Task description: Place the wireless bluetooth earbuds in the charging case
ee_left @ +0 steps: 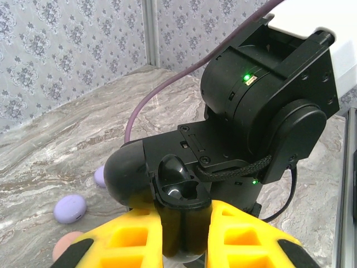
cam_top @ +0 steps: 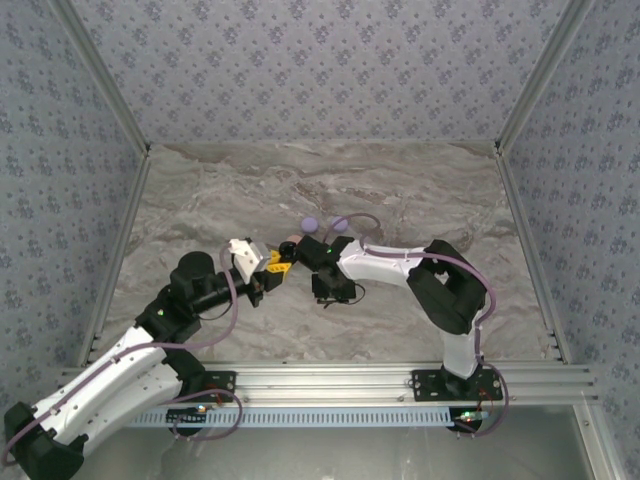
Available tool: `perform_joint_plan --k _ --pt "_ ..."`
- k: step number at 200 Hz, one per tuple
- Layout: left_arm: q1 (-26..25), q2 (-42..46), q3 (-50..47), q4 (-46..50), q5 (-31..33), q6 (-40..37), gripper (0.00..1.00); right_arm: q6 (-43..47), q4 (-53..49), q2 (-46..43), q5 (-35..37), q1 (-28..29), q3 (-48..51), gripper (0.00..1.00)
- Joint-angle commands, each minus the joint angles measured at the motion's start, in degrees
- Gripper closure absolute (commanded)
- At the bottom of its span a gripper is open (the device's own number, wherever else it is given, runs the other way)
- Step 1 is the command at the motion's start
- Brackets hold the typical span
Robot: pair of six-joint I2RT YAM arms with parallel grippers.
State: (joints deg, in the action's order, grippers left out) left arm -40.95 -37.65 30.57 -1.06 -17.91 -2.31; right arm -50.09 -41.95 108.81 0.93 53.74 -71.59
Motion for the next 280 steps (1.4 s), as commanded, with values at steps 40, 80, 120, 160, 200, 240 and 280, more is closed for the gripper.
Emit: perform_joint_plan --k 40,80,120,160,200,240,280 --pt "-0.2 -0.6 0.6 -1.5 0.4 0.3 1.00 0.1 -4.5 -0.5 0.5 0.8 -0.6 0.68" --pt "-0.3 -0.6 0.7 -1.4 0.4 0.5 1.00 0.4 -2.8 -0.5 0.2 0.8 -0.1 0.71" --pt "-0.2 -0.6 1.0 -0.8 0.5 0.5 1.00 0.2 -0.1 -0.4 -1.4 0.8 1.1 0.76" --pt "-0.3 -0.6 0.9 -0.7 0.4 0.9 1.00 1.1 -0.8 -5.4 1.9 0.5 1.6 0.78" --pt "-0.3 -0.7 0.0 -3.4 -1.0 3.1 1.00 4.8 -3.1 -17.0 8.3 -1.1 2.8 0.78" --pt "-0.3 -2.1 0.2 -7.0 -4.1 5.4 1.00 12.7 -3.5 -30.0 11.7 -3.8 4.3 0.78" --pt "-0.3 -5.4 2.0 -11.1 -9.8 7.5 1.00 25.6 2.5 -41.0 11.4 -4.1 -0.2 0.79"
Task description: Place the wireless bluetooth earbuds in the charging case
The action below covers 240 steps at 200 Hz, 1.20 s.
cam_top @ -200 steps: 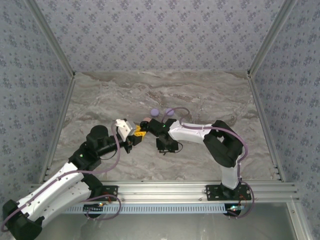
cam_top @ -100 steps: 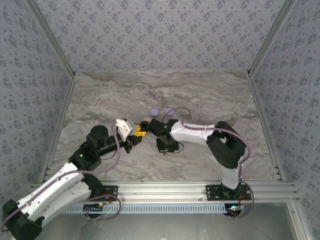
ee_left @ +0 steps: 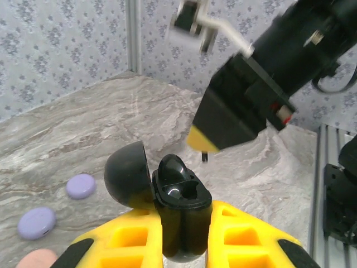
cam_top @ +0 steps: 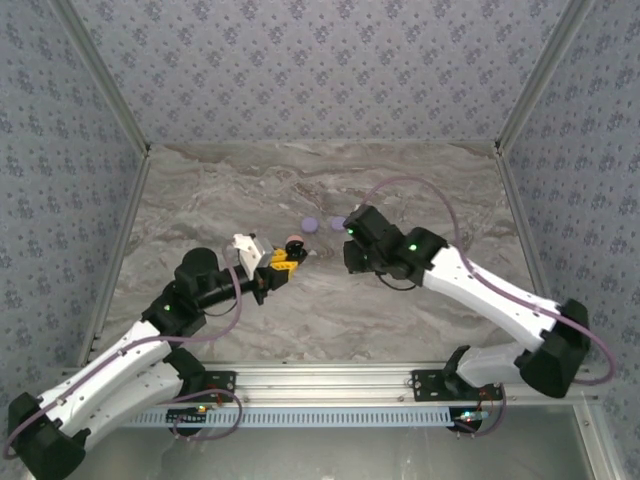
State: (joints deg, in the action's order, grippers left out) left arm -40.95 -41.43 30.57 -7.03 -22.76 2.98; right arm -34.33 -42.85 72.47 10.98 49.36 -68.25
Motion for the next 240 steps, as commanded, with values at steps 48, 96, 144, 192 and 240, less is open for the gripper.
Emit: perform_joint_plan --k 48,96,144,192,240 --pt "-0.3 -6.7 4.0 -10.8 -8.4 5.6 1.00 22.8 11.1 -10.2 0.5 5.0 -7.4 0.79" --pt "-1.1 -9.4 5.6 -12.1 -10.1 7.1 1.00 30.4 12.1 -9.0 -1.9 8.0 -9.1 0.79" --pt "-2.5 -9.7 6.5 -11.1 -10.1 7.2 1.00 33.8 10.2 -6.8 -3.8 9.0 -10.8 0.79" --pt "-2.4 -9.2 6.9 -10.6 -9.6 6.8 1.00 34.3 9.5 -5.2 -5.3 9.8 -11.1 0.79" --pt "-2.4 -8.7 6.6 -10.5 -9.1 6.9 1.00 34.2 8.7 -4.1 -5.7 10.3 -11.0 0.78"
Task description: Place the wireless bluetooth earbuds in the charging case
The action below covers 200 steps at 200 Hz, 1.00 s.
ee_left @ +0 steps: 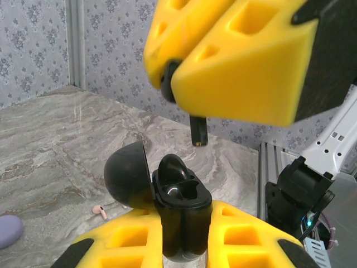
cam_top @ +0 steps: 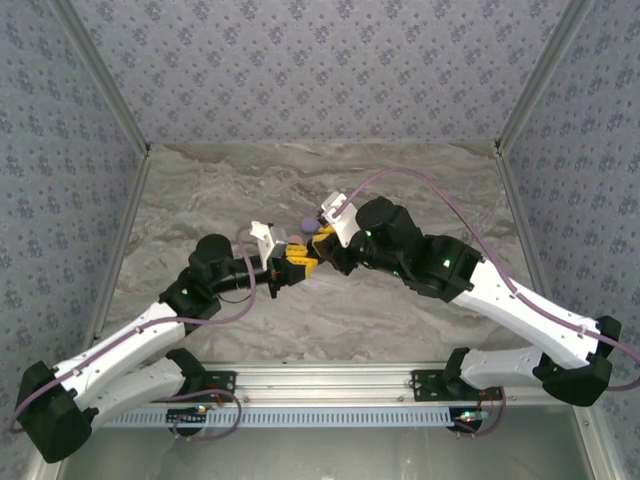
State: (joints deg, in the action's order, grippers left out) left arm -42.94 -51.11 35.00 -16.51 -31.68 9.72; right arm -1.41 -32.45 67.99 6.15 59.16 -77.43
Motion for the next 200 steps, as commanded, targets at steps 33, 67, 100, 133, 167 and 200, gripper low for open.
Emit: perform_joint_plan --k 33,67,100,133,167,200 --pt "-0.5 1.5 2.0 -0.8 0.3 0.0 1.00 1.1 -3.3 0.6 -0.5 0.6 -1.2 0.78" --pt "-0.4 1.7 1.8 -0.8 0.5 0.0 1.00 1.2 -3.9 1.3 -0.2 0.7 -1.3 0.78" --pt "-0.4 2.0 1.6 -0.8 0.7 0.1 1.00 1.0 -3.7 2.0 0.3 0.7 -1.4 0.78" --pt "-0.4 2.2 1.4 -0.7 0.9 0.0 1.00 0.8 -2.8 2.0 0.4 0.7 -1.5 0.78" --pt "-0.5 2.3 1.4 -0.9 1.1 0.2 1.00 0.5 -2.7 2.1 -0.9 0.7 -1.2 0.78" --pt "-0.4 2.9 0.9 -1.5 2.1 0.4 1.00 0.3 -2.9 2.3 -2.7 0.8 -0.5 0.78"
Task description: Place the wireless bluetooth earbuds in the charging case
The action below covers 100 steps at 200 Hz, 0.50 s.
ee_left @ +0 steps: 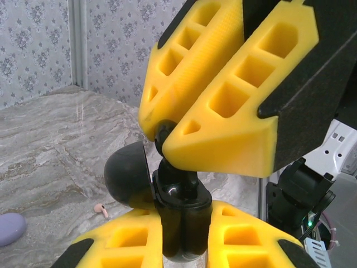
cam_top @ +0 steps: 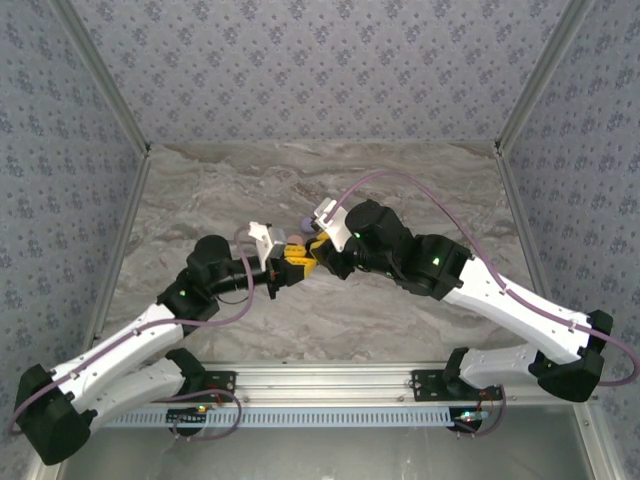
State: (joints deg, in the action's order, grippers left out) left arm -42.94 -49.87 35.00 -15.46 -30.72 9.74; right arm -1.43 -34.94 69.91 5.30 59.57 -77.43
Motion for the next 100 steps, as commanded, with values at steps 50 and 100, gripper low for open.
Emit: perform_joint_plan --k 50,100 --pt "-0.5 1.9 0.8 -3.9 1.5 0.5 1.00 -0.6 -0.3 1.2 -5.7 0.2 -1.3 0.74" --pt "-0.5 1.7 0.8 -6.8 1.5 1.2 1.00 -3.3 -1.0 1.2 -12.7 -2.5 -5.4 0.59"
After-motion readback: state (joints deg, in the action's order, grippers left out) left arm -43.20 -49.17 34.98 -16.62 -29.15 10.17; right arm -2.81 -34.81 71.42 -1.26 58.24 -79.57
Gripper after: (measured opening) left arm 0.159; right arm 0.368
